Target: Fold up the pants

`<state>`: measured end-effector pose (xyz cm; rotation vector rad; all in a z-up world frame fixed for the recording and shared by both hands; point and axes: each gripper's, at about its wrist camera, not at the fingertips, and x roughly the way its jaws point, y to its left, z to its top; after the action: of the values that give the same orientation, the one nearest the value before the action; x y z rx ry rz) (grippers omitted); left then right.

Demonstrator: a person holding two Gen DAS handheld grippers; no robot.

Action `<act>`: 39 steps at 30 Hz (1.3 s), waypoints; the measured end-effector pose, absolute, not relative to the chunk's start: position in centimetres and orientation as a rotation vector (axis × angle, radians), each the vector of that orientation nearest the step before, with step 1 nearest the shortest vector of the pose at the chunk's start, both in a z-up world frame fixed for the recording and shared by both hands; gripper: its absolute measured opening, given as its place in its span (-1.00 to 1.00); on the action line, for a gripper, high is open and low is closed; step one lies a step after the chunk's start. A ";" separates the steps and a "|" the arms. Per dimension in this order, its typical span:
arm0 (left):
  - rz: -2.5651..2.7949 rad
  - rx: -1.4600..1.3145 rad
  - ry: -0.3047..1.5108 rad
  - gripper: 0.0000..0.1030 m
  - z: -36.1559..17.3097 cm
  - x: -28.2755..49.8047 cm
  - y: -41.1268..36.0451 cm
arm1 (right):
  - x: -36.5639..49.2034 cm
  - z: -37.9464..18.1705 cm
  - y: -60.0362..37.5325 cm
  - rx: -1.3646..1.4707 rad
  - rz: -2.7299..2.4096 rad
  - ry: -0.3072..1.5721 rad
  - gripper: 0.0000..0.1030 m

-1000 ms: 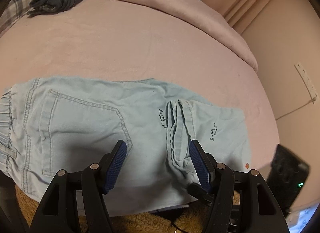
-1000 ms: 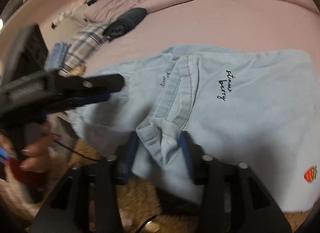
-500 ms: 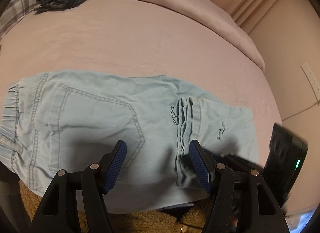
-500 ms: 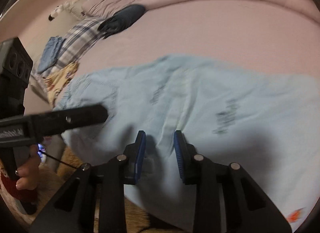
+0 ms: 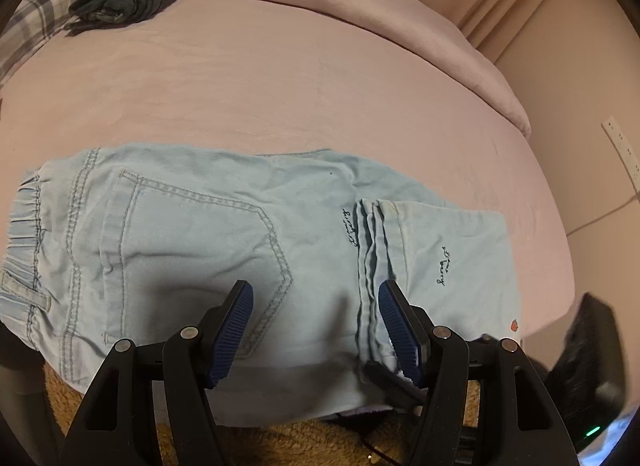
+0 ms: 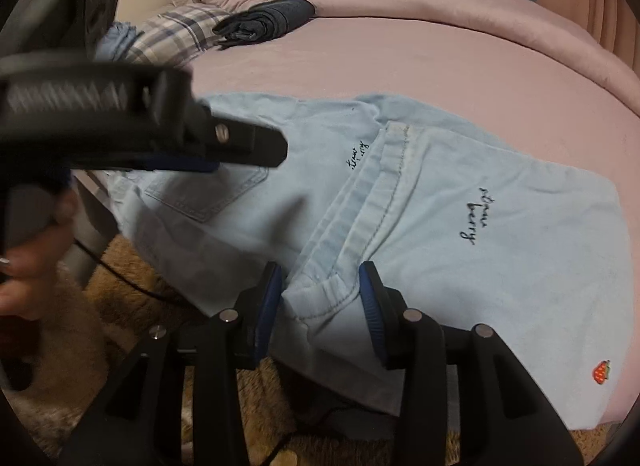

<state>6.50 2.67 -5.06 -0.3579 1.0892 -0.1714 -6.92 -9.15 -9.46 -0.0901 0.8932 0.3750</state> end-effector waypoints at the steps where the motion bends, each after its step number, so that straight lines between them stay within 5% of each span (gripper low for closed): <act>1: -0.171 -0.359 1.086 0.25 -4.9 6.4 2.5 | -7.1 -8.8 -10.0 -0.056 0.394 0.881 -0.21; 10: -0.316 -0.300 1.015 0.23 -3.8 6.0 -3.0 | -10.0 -5.7 -19.0 0.065 0.157 0.791 -0.25; 17: -0.406 -0.165 1.030 -0.22 -5.0 6.1 -9.6 | -11.0 -5.3 -25.8 0.128 -0.094 0.755 -0.60; 23: -0.306 -0.106 1.125 -0.30 -9.4 6.5 -9.8 | -10.2 -8.2 -26.7 0.143 -0.127 0.851 -0.54; 39: -0.296 -0.152 1.118 -0.35 -9.4 3.5 -6.9 | -10.4 -6.7 -27.3 0.172 -0.111 0.899 -0.39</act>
<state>3.50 -6.95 -9.38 -0.1520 1.1179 -0.2955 -10.44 -27.34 -6.73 0.1722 0.8992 -0.1115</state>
